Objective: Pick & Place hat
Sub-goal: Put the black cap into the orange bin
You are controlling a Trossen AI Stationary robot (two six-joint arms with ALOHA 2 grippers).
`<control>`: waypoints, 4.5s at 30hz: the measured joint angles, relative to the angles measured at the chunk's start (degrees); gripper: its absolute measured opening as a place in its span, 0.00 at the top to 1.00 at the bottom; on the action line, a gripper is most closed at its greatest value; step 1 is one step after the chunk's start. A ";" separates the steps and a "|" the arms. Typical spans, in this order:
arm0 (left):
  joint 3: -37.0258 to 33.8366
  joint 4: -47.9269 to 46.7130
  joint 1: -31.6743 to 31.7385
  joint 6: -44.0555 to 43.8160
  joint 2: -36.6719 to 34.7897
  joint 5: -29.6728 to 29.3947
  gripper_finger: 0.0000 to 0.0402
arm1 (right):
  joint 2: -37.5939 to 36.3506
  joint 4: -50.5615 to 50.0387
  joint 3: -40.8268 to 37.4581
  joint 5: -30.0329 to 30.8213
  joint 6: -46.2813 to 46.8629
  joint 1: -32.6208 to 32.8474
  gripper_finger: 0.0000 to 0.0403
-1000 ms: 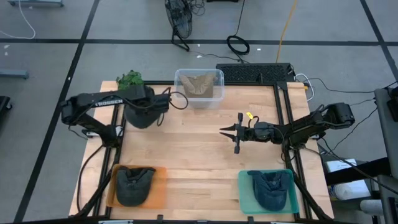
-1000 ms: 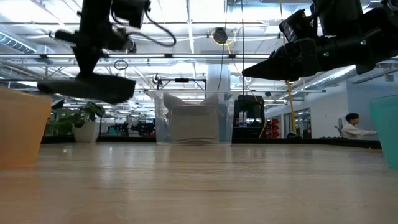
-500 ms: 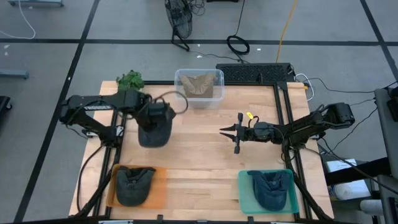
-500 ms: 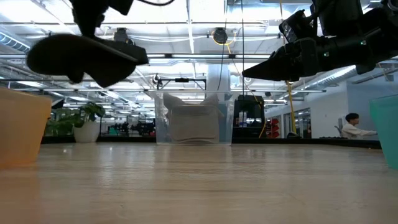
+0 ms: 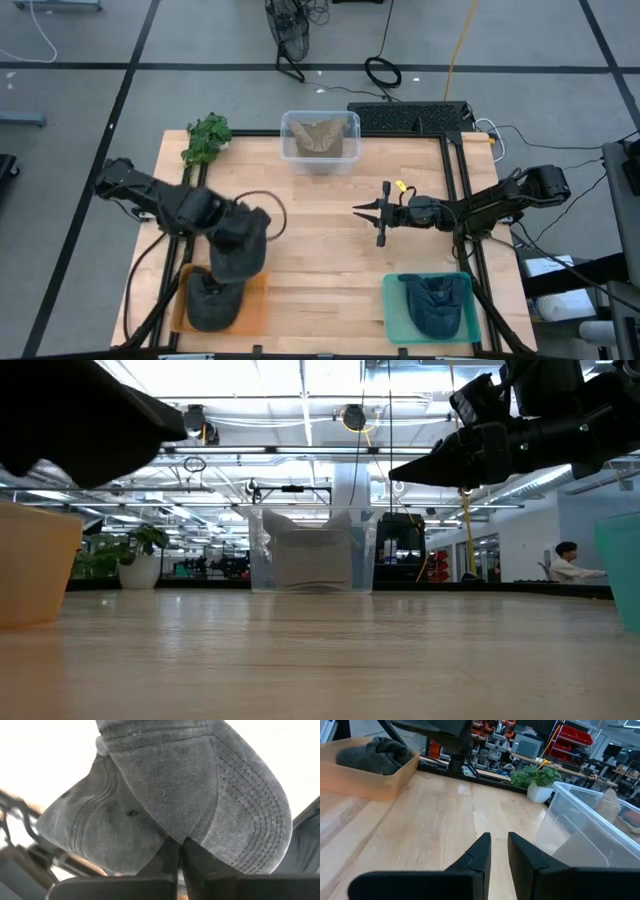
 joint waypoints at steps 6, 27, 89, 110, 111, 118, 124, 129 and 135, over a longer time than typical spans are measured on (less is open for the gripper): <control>-0.04 0.59 -9.89 -14.44 0.70 -0.04 0.96 | 0.00 0.66 0.00 0.02 0.00 0.00 0.89; -0.07 9.25 -24.20 -30.21 14.64 7.02 0.94 | 0.00 7.13 -0.01 -0.02 -8.97 -1.76 0.89; -13.25 20.82 -24.15 -10.24 16.02 2.05 0.61 | 0.00 4.29 -0.02 -6.10 0.60 -8.85 0.89; -7.86 15.69 -16.11 -2.35 15.85 10.97 0.55 | 0.00 2.96 -0.02 -5.99 2.47 -5.50 0.89; -6.78 14.54 -16.09 -2.35 15.85 10.47 0.55 | 0.00 2.85 -0.02 -5.97 1.96 -5.30 0.89; 3.27 2.03 -17.79 -6.26 15.79 6.50 0.55 | 0.00 2.74 -0.02 -5.92 0.46 -4.66 0.89; 6.09 9.07 -23.80 -13.88 15.72 0.62 0.55 | 0.00 2.74 -0.02 -5.90 0.10 -4.66 0.89; 3.50 12.72 -27.34 -20.50 15.79 9.50 0.55 | 0.00 2.77 -0.02 -5.90 -1.34 -4.68 0.89; -0.93 10.44 -32.39 -28.24 15.79 10.96 0.55 | 0.00 4.69 -0.02 -5.88 -4.69 -4.83 0.89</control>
